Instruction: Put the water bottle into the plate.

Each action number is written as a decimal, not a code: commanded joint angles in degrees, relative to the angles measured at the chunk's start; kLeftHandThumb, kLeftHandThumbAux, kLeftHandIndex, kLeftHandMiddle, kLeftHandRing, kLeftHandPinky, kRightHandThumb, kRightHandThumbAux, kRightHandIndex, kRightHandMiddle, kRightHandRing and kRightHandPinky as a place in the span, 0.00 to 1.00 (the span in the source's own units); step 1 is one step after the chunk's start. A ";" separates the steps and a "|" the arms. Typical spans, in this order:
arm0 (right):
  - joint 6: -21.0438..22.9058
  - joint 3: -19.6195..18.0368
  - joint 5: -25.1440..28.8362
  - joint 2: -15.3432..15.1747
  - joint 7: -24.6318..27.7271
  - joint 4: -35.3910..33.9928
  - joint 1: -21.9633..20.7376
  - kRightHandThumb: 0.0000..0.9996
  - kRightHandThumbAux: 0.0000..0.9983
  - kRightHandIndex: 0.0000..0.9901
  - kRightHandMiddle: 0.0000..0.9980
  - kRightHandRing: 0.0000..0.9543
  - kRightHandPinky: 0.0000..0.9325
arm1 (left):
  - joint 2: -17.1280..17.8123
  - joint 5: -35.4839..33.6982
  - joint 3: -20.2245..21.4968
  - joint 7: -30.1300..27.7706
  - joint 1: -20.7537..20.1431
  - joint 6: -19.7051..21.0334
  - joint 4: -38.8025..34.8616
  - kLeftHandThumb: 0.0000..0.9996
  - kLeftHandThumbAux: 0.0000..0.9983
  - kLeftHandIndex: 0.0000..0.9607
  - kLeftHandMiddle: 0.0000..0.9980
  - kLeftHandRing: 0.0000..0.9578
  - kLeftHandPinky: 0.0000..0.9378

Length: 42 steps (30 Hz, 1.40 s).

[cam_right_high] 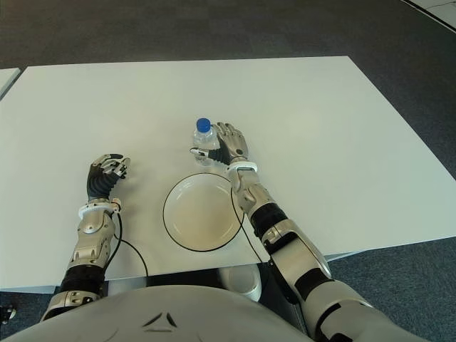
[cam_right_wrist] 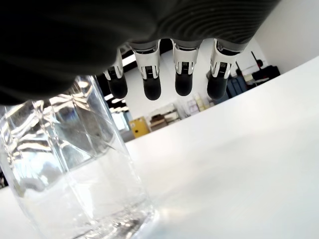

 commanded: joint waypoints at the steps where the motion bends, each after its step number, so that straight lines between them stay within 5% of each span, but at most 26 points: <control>1: 4.05 0.67 -1.63 -0.34 1.92 -1.19 -1.86 0.54 0.15 0.00 0.00 0.00 0.00 | -0.10 -0.54 0.28 -0.68 0.40 0.71 2.50 0.71 0.71 0.45 0.68 0.68 0.67; 27: 18.18 3.21 -5.48 -1.38 9.15 1.89 -9.71 0.68 0.37 0.00 0.00 0.00 0.06 | -0.53 -0.31 0.17 0.48 0.56 0.90 2.37 0.71 0.71 0.45 0.67 0.68 0.66; 42: 14.84 -1.49 -0.84 -0.57 -0.61 6.60 -11.99 0.65 0.46 0.04 0.02 0.02 0.17 | -0.43 -1.20 0.55 -0.68 0.38 1.09 2.61 0.71 0.71 0.45 0.68 0.69 0.67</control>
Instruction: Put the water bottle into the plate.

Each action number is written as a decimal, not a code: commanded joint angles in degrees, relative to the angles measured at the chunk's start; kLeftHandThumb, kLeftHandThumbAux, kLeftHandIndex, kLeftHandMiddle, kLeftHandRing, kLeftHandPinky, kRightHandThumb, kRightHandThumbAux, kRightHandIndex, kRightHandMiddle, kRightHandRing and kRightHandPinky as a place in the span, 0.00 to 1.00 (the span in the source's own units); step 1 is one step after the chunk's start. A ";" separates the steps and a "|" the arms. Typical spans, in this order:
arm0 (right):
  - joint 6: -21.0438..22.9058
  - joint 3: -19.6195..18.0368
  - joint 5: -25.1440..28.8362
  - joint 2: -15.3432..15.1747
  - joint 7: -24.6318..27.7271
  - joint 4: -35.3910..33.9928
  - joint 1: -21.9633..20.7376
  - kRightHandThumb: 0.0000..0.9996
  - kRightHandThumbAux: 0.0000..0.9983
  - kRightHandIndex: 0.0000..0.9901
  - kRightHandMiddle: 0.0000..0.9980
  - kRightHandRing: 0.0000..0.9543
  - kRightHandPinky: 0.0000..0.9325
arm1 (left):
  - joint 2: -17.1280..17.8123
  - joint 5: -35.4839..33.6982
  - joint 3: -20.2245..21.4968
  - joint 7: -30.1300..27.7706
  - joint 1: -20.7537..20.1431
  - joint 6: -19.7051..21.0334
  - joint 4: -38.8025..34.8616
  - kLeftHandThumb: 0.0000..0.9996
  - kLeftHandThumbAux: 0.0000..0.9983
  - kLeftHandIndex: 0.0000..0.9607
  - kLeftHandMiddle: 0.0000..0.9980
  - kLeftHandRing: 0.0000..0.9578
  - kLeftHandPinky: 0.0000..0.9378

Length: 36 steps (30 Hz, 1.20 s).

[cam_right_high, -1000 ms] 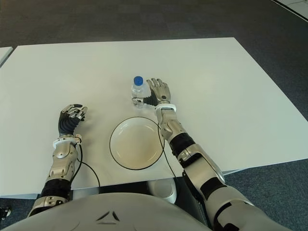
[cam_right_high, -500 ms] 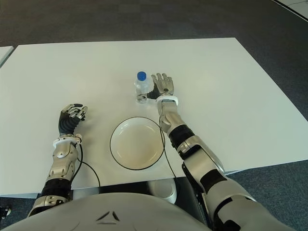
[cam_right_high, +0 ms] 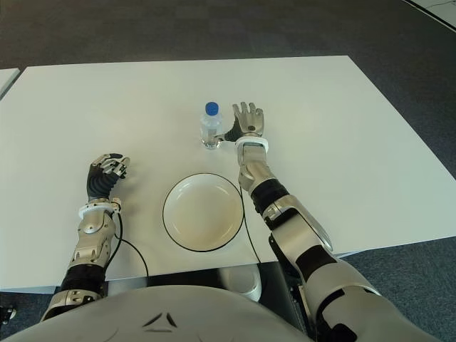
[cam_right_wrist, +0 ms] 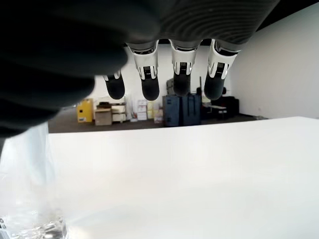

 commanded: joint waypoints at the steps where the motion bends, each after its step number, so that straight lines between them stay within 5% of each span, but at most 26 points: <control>1: -2.31 -1.77 2.28 0.42 -3.62 2.14 -1.59 0.65 0.47 0.05 0.03 0.04 0.18 | -0.35 -0.73 0.36 -0.43 0.77 1.77 1.51 0.71 0.71 0.45 0.68 0.69 0.67; 10: -5.98 -4.43 5.84 0.51 -6.76 3.40 -2.32 0.66 0.49 0.09 0.11 0.12 0.24 | -0.38 -1.13 0.35 -0.55 0.52 0.84 2.20 0.71 0.71 0.45 0.68 0.69 0.67; 18: -15.78 -10.31 14.86 1.06 -7.38 4.75 -2.18 0.70 0.52 0.12 0.12 0.14 0.24 | -0.45 -0.94 0.40 0.02 0.51 0.73 2.26 0.71 0.71 0.45 0.68 0.68 0.67; 27: -32.48 -15.51 25.86 1.12 -1.27 10.43 -2.78 0.65 0.52 0.06 0.03 0.06 0.13 | -0.25 -0.02 0.28 0.79 0.76 1.22 2.04 0.71 0.71 0.45 0.68 0.69 0.67; 36: -38.43 -16.93 29.50 1.60 4.10 15.85 -5.12 0.56 0.40 0.00 0.00 0.00 0.02 | -0.28 0.01 0.21 0.62 0.99 1.07 1.56 0.71 0.71 0.45 0.68 0.69 0.67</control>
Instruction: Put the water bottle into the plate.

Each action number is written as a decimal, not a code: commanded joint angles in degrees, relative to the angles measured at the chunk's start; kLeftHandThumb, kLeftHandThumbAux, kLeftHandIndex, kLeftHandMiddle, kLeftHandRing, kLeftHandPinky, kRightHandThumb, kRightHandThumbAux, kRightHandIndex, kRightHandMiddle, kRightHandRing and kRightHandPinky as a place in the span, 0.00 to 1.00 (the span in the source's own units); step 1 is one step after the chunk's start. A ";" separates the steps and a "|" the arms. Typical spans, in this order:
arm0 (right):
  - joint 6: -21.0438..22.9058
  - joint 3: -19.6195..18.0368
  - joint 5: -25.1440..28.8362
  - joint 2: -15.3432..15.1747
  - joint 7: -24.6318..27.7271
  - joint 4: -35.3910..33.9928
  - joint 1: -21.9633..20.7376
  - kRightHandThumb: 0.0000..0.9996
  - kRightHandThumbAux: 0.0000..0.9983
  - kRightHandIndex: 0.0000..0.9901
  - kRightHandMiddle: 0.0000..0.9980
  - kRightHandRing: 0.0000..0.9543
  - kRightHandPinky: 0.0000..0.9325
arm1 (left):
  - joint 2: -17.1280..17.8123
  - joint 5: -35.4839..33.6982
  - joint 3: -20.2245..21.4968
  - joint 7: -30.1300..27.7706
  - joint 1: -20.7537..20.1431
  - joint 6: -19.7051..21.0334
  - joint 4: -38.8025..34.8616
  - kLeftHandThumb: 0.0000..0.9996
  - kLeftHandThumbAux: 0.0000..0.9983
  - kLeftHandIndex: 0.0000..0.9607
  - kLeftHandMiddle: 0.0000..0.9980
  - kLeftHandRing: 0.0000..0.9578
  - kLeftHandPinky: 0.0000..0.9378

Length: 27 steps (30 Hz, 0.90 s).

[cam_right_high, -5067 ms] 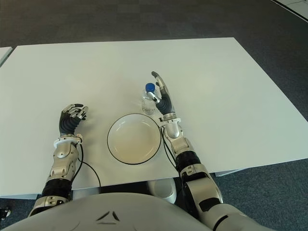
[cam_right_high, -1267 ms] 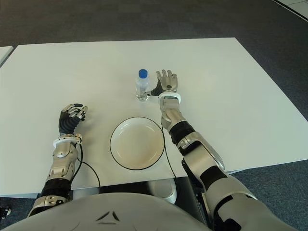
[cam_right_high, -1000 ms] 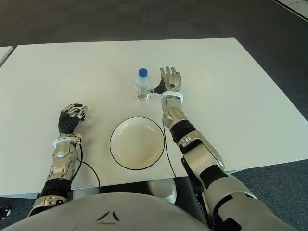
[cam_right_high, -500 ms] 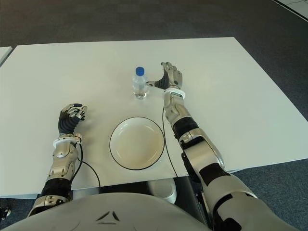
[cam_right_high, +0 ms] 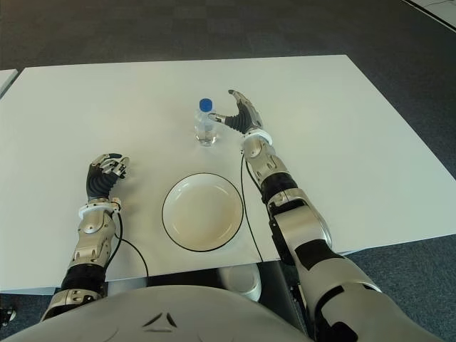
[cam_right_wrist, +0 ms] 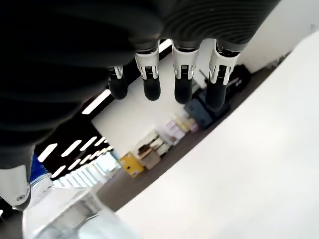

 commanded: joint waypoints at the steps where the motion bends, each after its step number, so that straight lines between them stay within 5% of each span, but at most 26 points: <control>1: -2.53 -0.75 2.02 0.64 2.98 2.52 -1.67 0.55 0.38 0.00 0.00 0.00 0.01 | -0.24 0.26 0.14 0.21 1.21 1.29 1.20 0.71 0.71 0.45 0.69 0.69 0.67; 16: -3.16 -1.04 4.34 1.14 11.94 1.22 -3.48 0.55 0.18 0.00 0.00 0.00 0.00 | 0.15 0.31 0.20 0.22 1.01 0.75 2.33 0.71 0.71 0.45 0.69 0.69 0.68; 27: -2.14 1.16 2.35 0.46 14.80 -2.77 -2.80 0.54 0.14 0.00 0.00 0.00 0.00 | 0.08 0.08 0.15 -0.23 0.68 -0.29 2.87 0.71 0.71 0.45 0.69 0.70 0.68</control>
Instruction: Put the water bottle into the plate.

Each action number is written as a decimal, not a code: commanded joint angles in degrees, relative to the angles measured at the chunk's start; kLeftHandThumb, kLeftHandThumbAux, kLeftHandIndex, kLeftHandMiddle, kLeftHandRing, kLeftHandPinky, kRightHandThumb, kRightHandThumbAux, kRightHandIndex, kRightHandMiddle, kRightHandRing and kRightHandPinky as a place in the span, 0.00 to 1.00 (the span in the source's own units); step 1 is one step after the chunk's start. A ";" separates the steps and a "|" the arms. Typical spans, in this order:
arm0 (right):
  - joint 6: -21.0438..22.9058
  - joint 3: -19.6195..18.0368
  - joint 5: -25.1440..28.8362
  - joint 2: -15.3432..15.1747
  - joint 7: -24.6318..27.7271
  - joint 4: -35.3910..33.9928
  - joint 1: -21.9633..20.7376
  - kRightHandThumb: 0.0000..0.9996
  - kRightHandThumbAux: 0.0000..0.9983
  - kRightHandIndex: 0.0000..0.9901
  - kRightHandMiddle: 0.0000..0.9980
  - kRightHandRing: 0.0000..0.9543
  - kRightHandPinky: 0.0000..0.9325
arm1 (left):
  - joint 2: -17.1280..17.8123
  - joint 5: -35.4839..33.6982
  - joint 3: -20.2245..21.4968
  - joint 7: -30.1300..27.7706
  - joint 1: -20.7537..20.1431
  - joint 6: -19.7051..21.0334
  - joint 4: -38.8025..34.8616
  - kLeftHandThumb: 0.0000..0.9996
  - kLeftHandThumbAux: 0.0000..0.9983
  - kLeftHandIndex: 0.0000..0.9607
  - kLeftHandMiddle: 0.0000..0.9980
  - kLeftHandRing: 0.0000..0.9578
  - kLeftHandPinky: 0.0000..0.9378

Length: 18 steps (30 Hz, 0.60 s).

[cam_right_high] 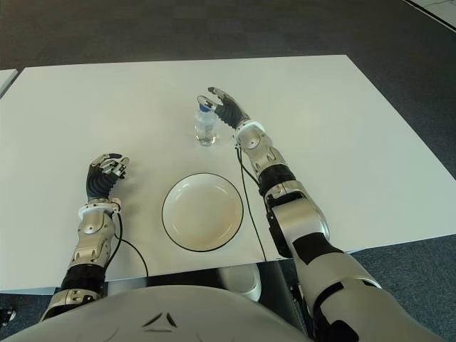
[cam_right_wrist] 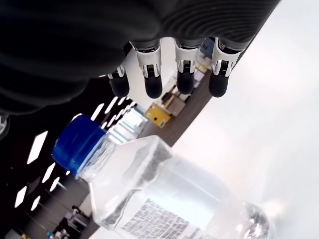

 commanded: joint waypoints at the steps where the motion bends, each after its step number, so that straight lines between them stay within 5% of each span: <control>1: 1.21 1.16 -0.85 0.09 1.14 -1.09 -0.16 0.54 0.14 0.00 0.00 0.00 0.00 | -0.02 0.18 0.12 -0.22 0.80 0.65 2.09 0.71 0.71 0.45 0.69 0.70 0.68; 18: 5.30 6.74 -4.93 6.80 -0.33 8.93 -7.55 0.55 0.15 0.00 0.00 0.00 0.00 | 0.12 0.23 0.42 0.05 0.86 1.98 1.56 0.71 0.71 0.45 0.70 0.70 0.70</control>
